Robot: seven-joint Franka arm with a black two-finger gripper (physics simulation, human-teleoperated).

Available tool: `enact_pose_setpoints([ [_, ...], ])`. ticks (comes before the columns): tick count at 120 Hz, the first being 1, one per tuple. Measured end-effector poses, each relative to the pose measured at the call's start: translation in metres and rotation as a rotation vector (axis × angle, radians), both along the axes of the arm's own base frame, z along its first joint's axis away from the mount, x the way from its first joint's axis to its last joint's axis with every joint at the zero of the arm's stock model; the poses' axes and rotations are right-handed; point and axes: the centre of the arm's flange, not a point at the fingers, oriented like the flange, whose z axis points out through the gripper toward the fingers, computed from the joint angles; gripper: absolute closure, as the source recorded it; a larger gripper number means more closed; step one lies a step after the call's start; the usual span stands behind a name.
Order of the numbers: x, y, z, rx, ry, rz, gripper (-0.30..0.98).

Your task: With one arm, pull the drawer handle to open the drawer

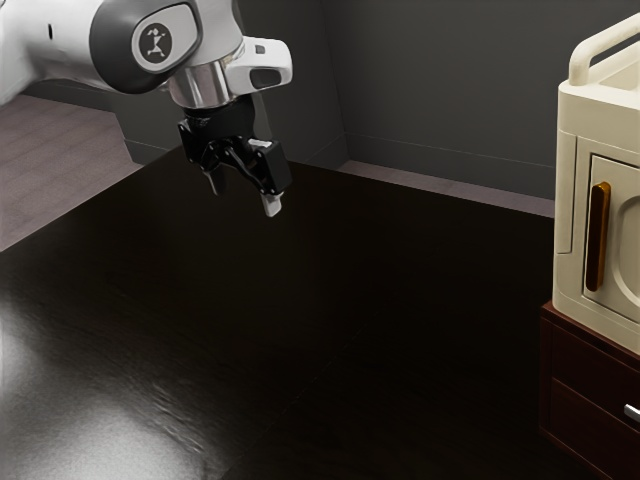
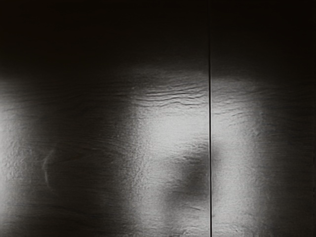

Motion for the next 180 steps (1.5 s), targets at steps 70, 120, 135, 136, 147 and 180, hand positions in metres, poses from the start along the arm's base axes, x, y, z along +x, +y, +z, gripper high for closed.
enact_pose_setpoints([
  [70,-0.071,-0.171,0.126,0.119,-0.202,-1.129,0.00],
  [120,-0.122,-0.210,0.071,0.180,-0.127,-1.684,0.02],
  [135,-0.161,-0.271,0.059,0.140,-0.255,-1.829,0.04],
  [136,-0.163,-0.276,0.058,0.138,-0.262,-1.840,0.05],
  [147,-0.163,-0.311,0.036,0.091,-0.296,-1.897,0.06],
  [180,-0.227,-0.367,-0.009,0.098,-0.395,-1.980,0.13],
])
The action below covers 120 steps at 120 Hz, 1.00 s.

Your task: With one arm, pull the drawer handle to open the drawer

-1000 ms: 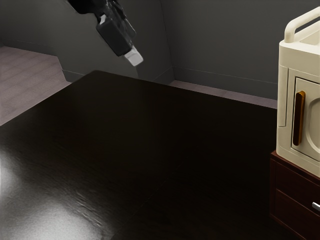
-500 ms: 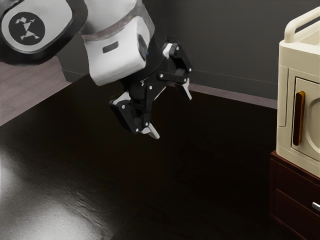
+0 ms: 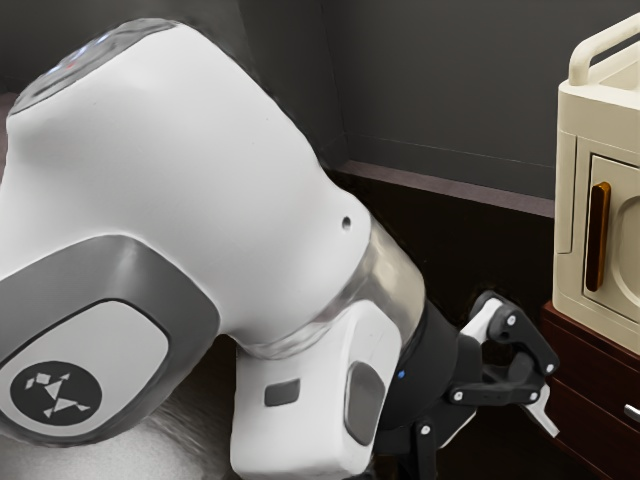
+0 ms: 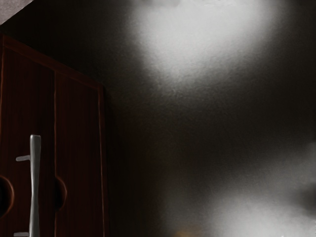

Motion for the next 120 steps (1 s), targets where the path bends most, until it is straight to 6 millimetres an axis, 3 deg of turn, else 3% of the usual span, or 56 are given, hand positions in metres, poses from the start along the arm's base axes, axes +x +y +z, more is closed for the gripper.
enact_pose_setpoints([
  [12,0.009,-0.028,-0.026,-0.030,0.007,-0.017,0.14],
  [25,0.036,-0.039,-0.049,-0.049,0.001,0.019,0.14],
  [85,0.106,-0.042,-0.087,-0.035,-0.106,0.173,0.22],
  [120,0.123,-0.037,-0.096,-0.095,-0.137,0.228,0.38],
])
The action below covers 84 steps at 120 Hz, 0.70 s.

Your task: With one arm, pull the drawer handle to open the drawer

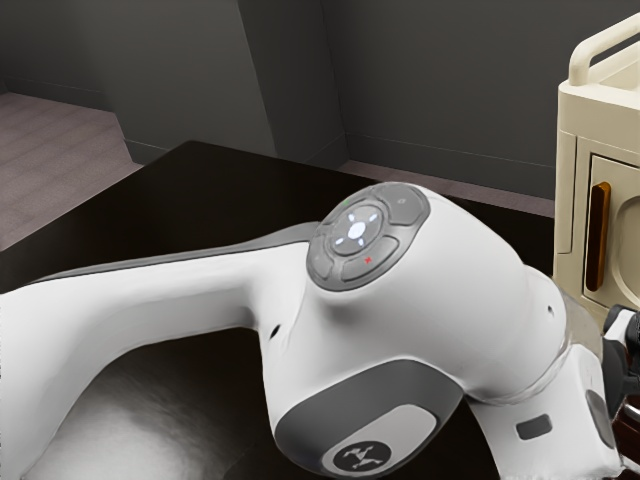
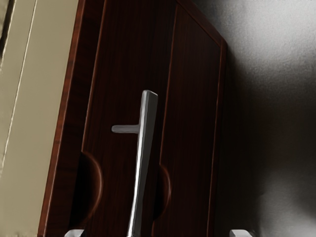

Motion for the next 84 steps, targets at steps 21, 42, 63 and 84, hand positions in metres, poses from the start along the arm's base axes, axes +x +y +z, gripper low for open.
enact_pose_setpoints([
  [21,0.000,0.008,-0.004,-0.006,-0.018,0.018,0.44],
  [42,-0.031,-0.021,0.002,0.006,-0.054,-0.060,0.47],
  [63,-0.104,-0.090,-0.001,0.008,-0.062,-0.234,0.48],
  [84,-0.127,-0.109,-0.002,0.006,-0.065,-0.290,0.49],
])
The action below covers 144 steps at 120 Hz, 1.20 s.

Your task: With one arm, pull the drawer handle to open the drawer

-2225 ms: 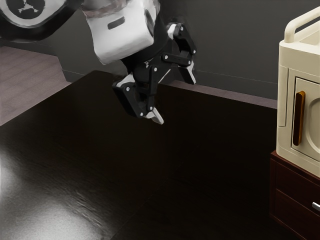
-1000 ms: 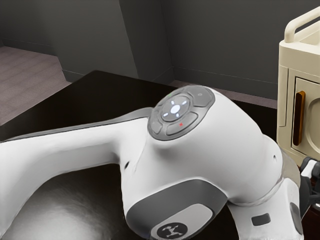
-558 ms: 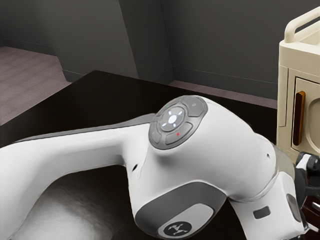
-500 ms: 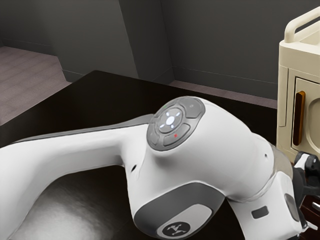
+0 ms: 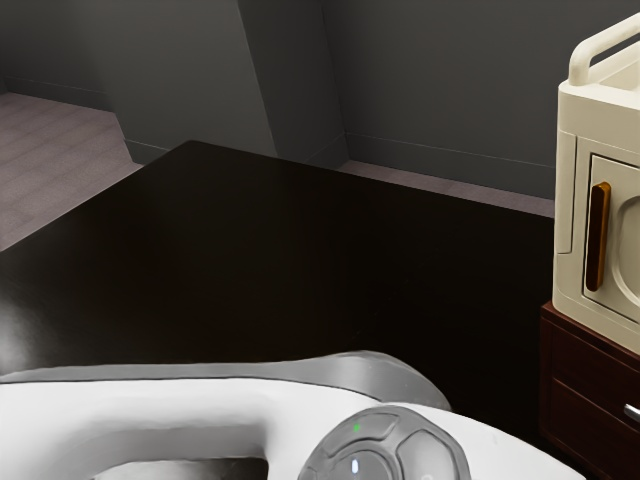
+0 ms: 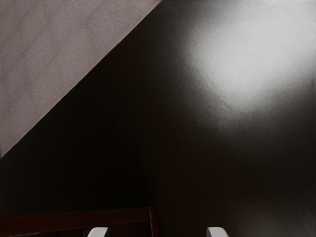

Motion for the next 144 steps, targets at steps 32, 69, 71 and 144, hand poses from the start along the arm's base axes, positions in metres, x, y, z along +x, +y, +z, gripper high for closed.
enact_pose_setpoints([
  [32,0.045,0.034,0.000,0.000,-0.002,0.091,0.49],
  [69,0.079,0.062,-0.004,0.003,0.004,0.160,0.49],
  [71,0.079,0.062,-0.005,0.004,0.006,0.159,0.49],
  [144,0.112,0.051,-0.010,-0.004,0.005,0.146,0.48],
])
